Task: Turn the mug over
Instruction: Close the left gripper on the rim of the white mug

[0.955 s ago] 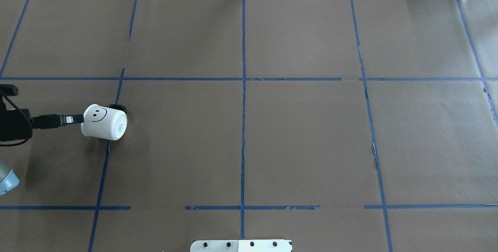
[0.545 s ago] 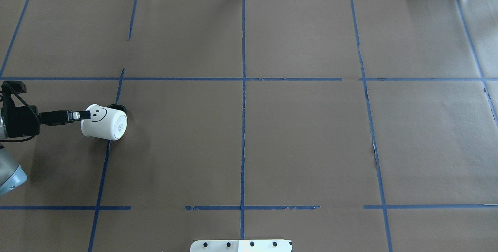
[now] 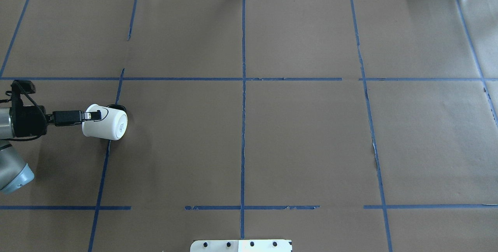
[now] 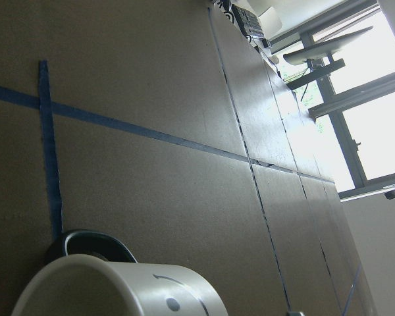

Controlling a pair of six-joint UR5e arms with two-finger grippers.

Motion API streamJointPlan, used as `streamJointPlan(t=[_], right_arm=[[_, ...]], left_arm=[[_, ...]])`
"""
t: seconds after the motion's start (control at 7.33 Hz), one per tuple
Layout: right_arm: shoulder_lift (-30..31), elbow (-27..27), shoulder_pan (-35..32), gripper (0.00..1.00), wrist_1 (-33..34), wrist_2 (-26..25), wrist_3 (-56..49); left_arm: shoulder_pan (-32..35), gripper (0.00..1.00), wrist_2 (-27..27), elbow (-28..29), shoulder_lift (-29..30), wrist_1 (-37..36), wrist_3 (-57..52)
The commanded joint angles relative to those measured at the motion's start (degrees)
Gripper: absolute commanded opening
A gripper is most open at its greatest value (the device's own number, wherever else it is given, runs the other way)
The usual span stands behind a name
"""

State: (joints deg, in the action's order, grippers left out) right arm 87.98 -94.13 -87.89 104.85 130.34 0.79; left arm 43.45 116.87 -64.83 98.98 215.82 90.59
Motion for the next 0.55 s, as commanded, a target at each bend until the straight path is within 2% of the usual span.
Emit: streamJointPlan(t=[0.0,0.27,0.41], right_arm=[[0.0,0.0,0.0,1.0,0.0,0.0,0.0],[0.0,0.0,0.0,1.0,0.0,0.0,0.0],[0.0,0.0,0.0,1.0,0.0,0.0,0.0]], left_arm=[[-0.2,0.0,4.3,-0.5,2.5,0.0,4.4],[-0.2,0.0,4.6,-1.8,6.9,0.0,12.5],[-0.1,0.0,4.1,-2.5,7.5,-0.1,12.9]])
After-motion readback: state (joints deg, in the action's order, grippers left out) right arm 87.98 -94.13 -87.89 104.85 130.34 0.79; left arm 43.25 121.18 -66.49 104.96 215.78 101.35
